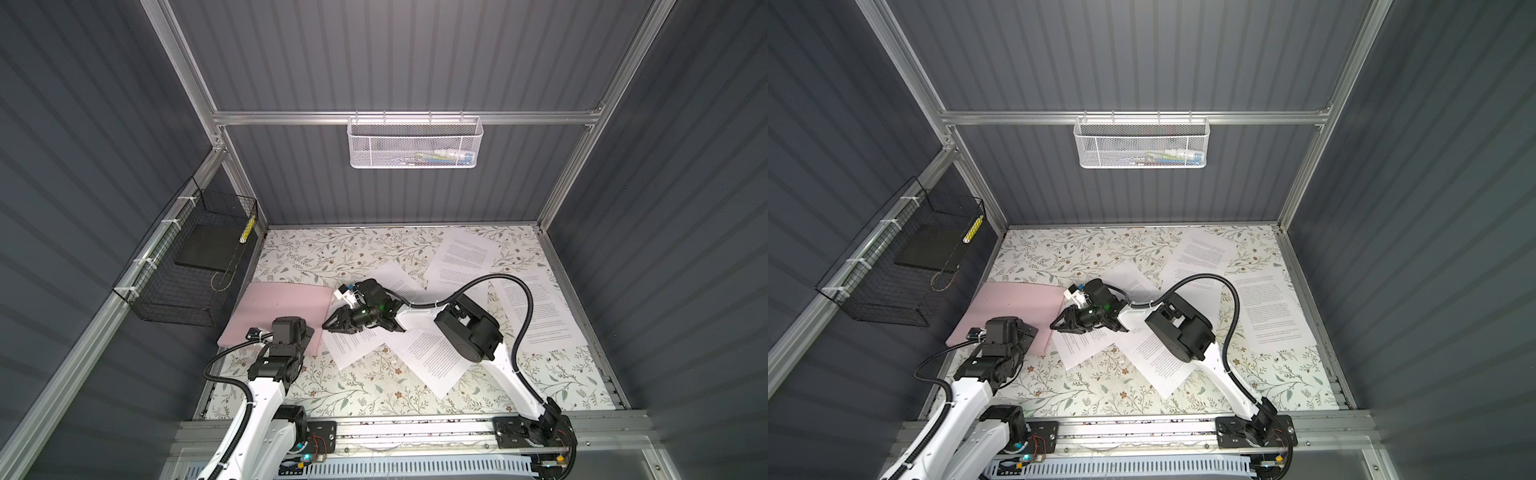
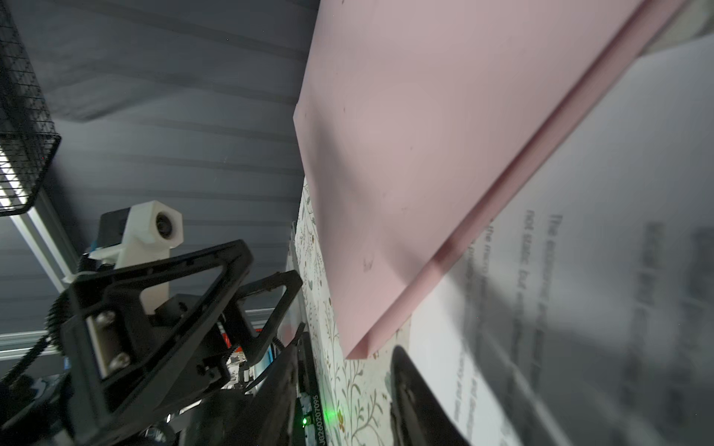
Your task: Put the files into the folder
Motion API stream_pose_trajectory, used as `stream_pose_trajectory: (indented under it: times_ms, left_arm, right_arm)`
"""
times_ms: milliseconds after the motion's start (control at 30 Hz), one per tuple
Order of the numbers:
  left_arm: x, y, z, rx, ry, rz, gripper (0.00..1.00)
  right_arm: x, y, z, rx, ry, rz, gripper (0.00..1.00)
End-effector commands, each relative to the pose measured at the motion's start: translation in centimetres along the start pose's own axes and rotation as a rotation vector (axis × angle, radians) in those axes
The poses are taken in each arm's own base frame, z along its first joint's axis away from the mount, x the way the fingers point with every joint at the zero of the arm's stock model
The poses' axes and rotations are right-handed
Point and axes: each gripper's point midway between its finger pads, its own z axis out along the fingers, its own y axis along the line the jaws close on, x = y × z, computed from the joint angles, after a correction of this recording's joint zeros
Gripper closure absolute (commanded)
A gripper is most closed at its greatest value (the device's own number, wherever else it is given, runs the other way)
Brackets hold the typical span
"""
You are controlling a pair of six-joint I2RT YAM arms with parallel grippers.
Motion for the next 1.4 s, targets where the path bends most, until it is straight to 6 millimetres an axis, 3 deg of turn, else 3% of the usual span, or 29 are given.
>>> stream_pose_trajectory:
  times_ms: [0,167,433,767,900,1100,1367]
  left_arm:
    - [-0.2,-0.2,-0.6,-0.004,0.014,0.040,0.00]
    - [-0.9,-1.3,-1.6,0.032,0.003,0.055,0.00]
    - [-2.0,-2.3,-2.8,0.059,-0.027,0.087,0.00]
    - [-1.9,-2.1,-2.9,0.063,-0.028,0.096,0.00]
    - [-1.8,-2.0,-2.9,0.064,-0.022,0.092,0.00]
    - [-1.7,-2.0,-3.1,0.063,-0.017,0.089,0.00]
    - [-2.4,-2.7,-3.9,0.074,-0.027,0.086,0.00]
  right_arm:
    - [-0.8,-0.5,0.4,0.051,-0.041,0.051,0.61]
    - [-1.1,-1.8,1.1,0.065,-0.052,0.108,0.63]
    - [-0.9,-1.9,2.4,0.046,-0.035,0.132,0.65]
    - [-0.6,0.1,3.4,-0.026,-0.008,0.091,0.66]
    - [-0.6,0.0,3.6,-0.028,-0.006,0.097,0.66]
    - [-1.3,0.5,4.0,-0.063,-0.023,0.081,0.68]
    - [-2.9,-0.6,4.9,-0.044,-0.101,0.115,0.74]
